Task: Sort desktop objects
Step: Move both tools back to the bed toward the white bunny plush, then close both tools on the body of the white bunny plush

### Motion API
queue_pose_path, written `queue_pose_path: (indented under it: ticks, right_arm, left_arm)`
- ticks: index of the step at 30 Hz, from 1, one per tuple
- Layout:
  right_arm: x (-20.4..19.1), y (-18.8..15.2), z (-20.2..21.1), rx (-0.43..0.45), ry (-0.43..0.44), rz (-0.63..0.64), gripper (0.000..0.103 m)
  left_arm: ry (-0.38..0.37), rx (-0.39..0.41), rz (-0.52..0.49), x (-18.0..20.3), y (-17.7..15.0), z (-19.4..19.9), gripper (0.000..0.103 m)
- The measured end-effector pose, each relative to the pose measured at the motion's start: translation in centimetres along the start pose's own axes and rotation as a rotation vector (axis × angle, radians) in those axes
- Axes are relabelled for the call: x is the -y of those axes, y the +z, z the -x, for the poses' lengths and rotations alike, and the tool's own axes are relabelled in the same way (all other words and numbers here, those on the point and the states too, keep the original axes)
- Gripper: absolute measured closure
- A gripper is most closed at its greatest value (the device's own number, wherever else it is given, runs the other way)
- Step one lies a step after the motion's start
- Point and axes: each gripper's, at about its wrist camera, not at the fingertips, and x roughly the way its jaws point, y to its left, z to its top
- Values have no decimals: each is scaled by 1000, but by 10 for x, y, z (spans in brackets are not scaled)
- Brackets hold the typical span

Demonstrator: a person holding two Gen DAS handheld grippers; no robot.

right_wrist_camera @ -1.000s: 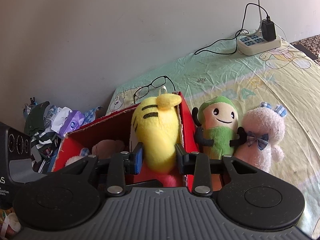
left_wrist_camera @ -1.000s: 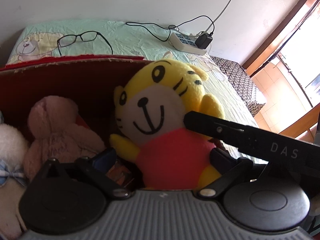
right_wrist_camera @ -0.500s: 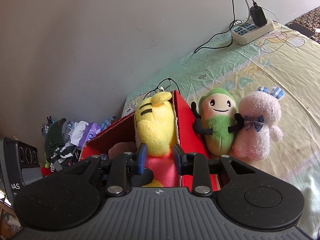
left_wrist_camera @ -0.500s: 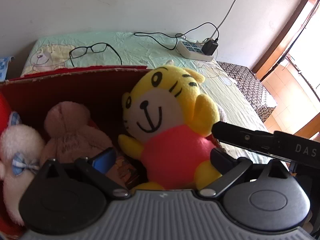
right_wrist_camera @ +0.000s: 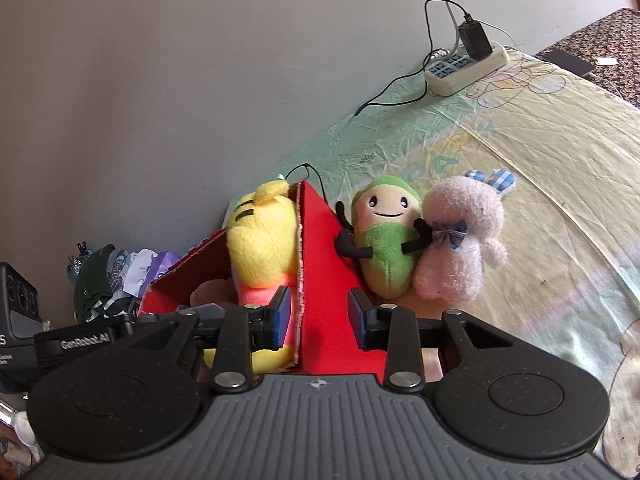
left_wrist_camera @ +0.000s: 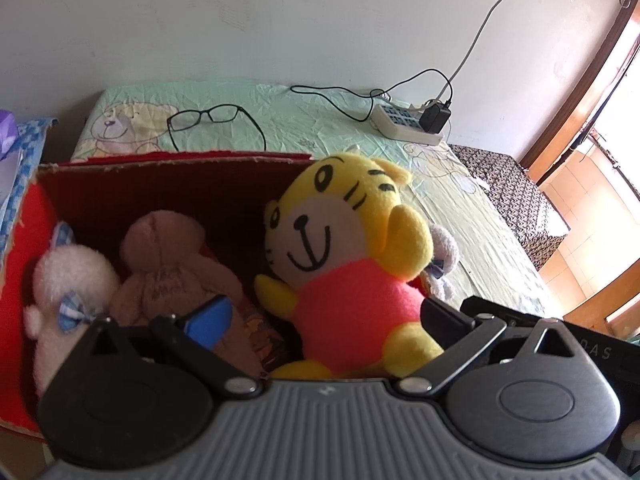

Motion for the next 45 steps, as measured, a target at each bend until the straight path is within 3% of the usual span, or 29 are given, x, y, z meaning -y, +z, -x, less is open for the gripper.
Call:
queue_pose_path:
  ticks: [8,17,22,28,33,36,40,45]
  right_arm:
    - [45,-2,0,-50,-58,-73,66]
    - [87,27,-12,-115,-23,-82,66]
    - [118,44,-20,-156,5,-104,60]
    - [157,63,-23,-205,43,-144,56]
    - [185,79,-27,-255,80,-185,55]
    - [192,86,-32,-283,109,-190,53]
    - [196,91,-41,-312,142,-183,50]
    - [199,96,-47,-328,179,-186,47]
  left_arm:
    - [15,38,-36,25,-2,2,3]
    - [-31,123,-93,87,-2,4,3]
    - [-67,106,-129,132,-8,-16,3]
    - [-16,28,-156,174,-19,-65,3]
    - [82,-11,-149,187,-30,-98,3]
    - [185,-2,-204,199,-32,-112,3]
    - [206,-19,-212,211,-32,-130,3]
    - [289,-37,-278,222,-34,-157,4]
